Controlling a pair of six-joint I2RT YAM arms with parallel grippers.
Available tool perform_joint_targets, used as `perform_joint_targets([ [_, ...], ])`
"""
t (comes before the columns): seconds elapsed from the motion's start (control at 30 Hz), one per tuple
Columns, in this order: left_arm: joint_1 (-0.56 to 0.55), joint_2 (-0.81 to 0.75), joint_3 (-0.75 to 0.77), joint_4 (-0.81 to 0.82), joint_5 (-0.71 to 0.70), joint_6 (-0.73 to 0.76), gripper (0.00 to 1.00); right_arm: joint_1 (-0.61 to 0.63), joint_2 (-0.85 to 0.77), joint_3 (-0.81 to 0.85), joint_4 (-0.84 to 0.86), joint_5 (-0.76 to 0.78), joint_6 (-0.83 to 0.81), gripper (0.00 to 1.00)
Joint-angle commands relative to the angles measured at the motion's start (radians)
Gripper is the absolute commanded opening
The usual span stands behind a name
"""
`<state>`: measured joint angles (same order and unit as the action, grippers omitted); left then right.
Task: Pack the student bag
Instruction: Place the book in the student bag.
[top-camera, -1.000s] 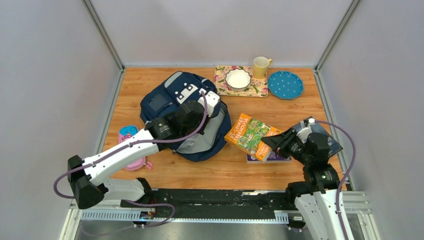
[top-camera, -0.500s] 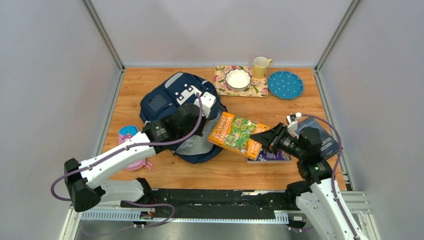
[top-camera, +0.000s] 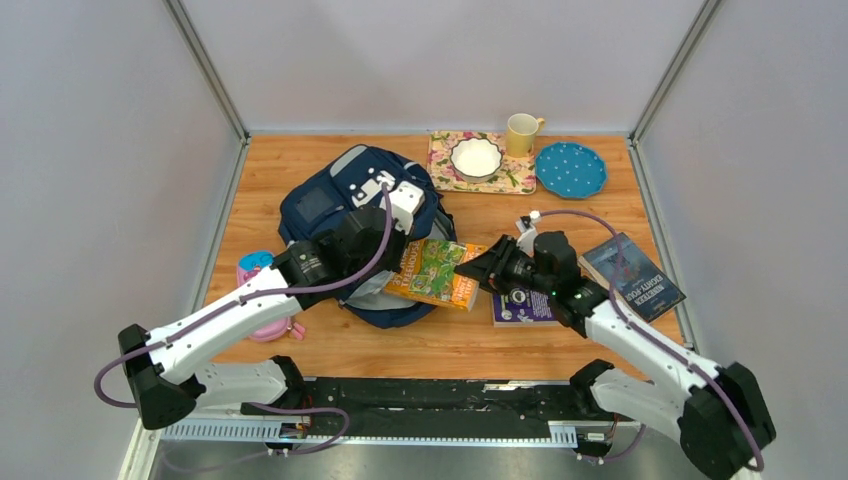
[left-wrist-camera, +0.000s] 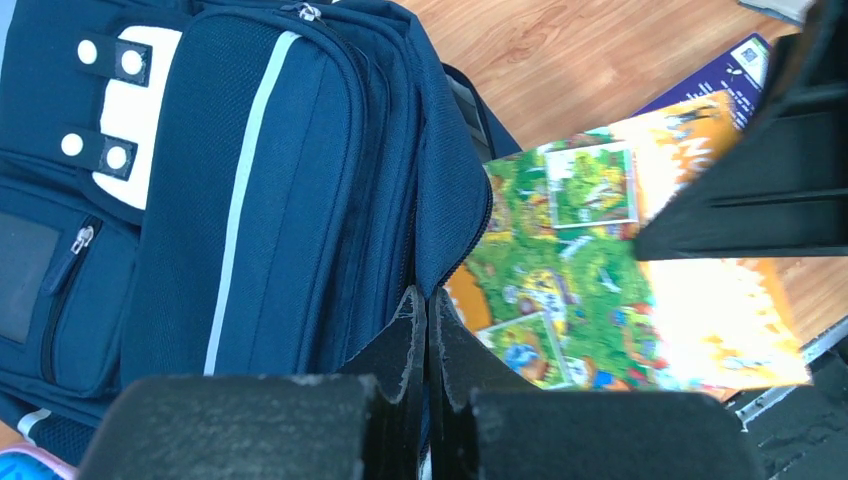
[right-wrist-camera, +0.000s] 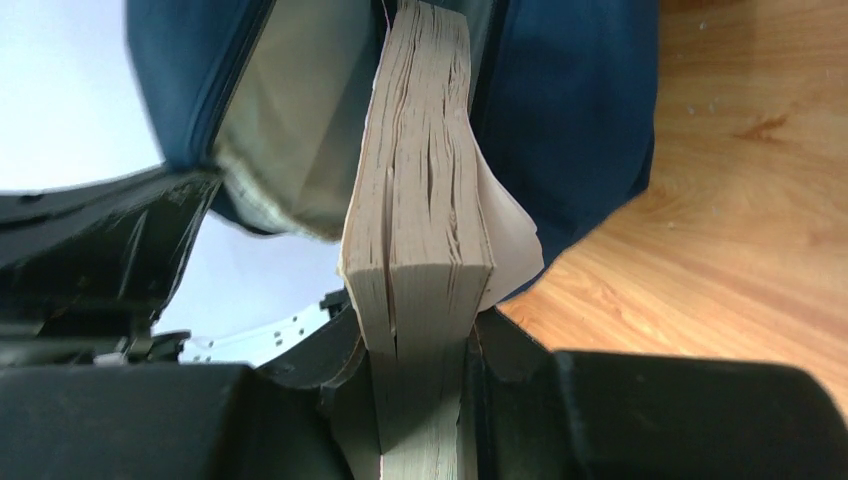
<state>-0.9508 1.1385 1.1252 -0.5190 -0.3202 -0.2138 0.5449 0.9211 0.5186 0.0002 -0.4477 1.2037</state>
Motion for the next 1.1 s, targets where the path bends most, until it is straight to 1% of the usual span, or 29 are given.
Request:
perform_joint_targets([
  [0.0, 0.0, -0.043, 0.099, 0.044, 0.029, -0.041, 0.0, 0.058, 0.134, 0.104, 0.28, 0.133, 0.036, 0.0],
  [0.03, 0.0, -0.049, 0.097, 0.043, 0.032, -0.047, 0.0, 0.07, 0.159, 0.115, 0.358, 0.174, 0.039, 0.0],
  [0.1, 0.0, -0.066, 0.094, 0.047, 0.035, -0.052, 0.0, 0.111, 0.226, 0.132, 0.423, 0.214, 0.051, 0.0],
  [0.13, 0.0, -0.069, 0.096, 0.047, 0.035, -0.058, 0.0, 0.125, 0.249, 0.15, 0.492, 0.243, 0.065, 0.0],
  [0.2, 0.0, -0.075, 0.107, 0.039, 0.036, -0.064, 0.0, 0.173, 0.312, 0.169, 0.518, 0.3, 0.088, 0.0],
  [0.23, 0.0, -0.075, 0.111, 0.039, 0.038, -0.07, 0.0, 0.19, 0.332, 0.176, 0.547, 0.375, 0.088, 0.0],
  [0.3, 0.0, -0.075, 0.119, 0.042, 0.041, -0.073, 0.0, 0.234, 0.399, 0.215, 0.543, 0.446, 0.112, 0.0],
  [0.33, 0.0, -0.077, 0.122, 0.042, 0.041, -0.078, 0.0, 0.251, 0.427, 0.222, 0.582, 0.528, 0.114, 0.0],
  [0.4, 0.0, -0.08, 0.123, 0.045, 0.038, -0.085, 0.0, 0.295, 0.505, 0.26, 0.583, 0.596, 0.172, 0.0],
  [0.47, 0.0, -0.083, 0.119, 0.053, 0.03, -0.093, 0.0, 0.332, 0.576, 0.285, 0.601, 0.713, 0.195, 0.0],
  [0.5, 0.0, -0.086, 0.119, 0.054, 0.027, -0.099, 0.0, 0.37, 0.597, 0.313, 0.603, 0.763, 0.189, 0.0],
  [0.53, 0.0, -0.088, 0.119, 0.057, 0.03, -0.108, 0.0, 0.388, 0.616, 0.328, 0.601, 0.849, 0.188, 0.0],
  [0.63, 0.0, -0.089, 0.12, 0.056, 0.036, -0.122, 0.0, 0.417, 0.726, 0.423, 0.575, 0.926, 0.197, 0.0],
  [0.73, -0.002, -0.103, 0.11, 0.06, 0.03, -0.144, 0.0, 0.425, 0.82, 0.509, 0.538, 0.969, 0.256, 0.0],
  [0.8, 0.0, -0.109, 0.096, 0.07, 0.021, -0.148, 0.0, 0.431, 0.854, 0.544, 0.524, 0.987, 0.278, 0.01],
  [0.83, 0.0, -0.112, 0.094, 0.07, 0.018, -0.154, 0.0, 0.438, 0.873, 0.581, 0.467, 1.059, 0.267, 0.02],
  [0.93, 0.0, -0.121, 0.081, 0.074, 0.007, -0.17, 0.0, 0.448, 0.916, 0.677, 0.306, 1.139, 0.283, 0.08],
  [0.97, 0.0, -0.126, 0.065, 0.085, 0.006, -0.173, 0.0, 0.451, 0.926, 0.69, 0.279, 1.15, 0.295, 0.13],
  [1.03, 0.0, -0.131, 0.056, 0.089, 0.001, -0.182, 0.0, 0.457, 0.946, 0.704, 0.247, 1.179, 0.293, 0.18],
  [1.07, 0.0, -0.134, 0.05, 0.093, 0.0, -0.183, 0.0, 0.46, 0.953, 0.718, 0.227, 1.187, 0.299, 0.33],
])
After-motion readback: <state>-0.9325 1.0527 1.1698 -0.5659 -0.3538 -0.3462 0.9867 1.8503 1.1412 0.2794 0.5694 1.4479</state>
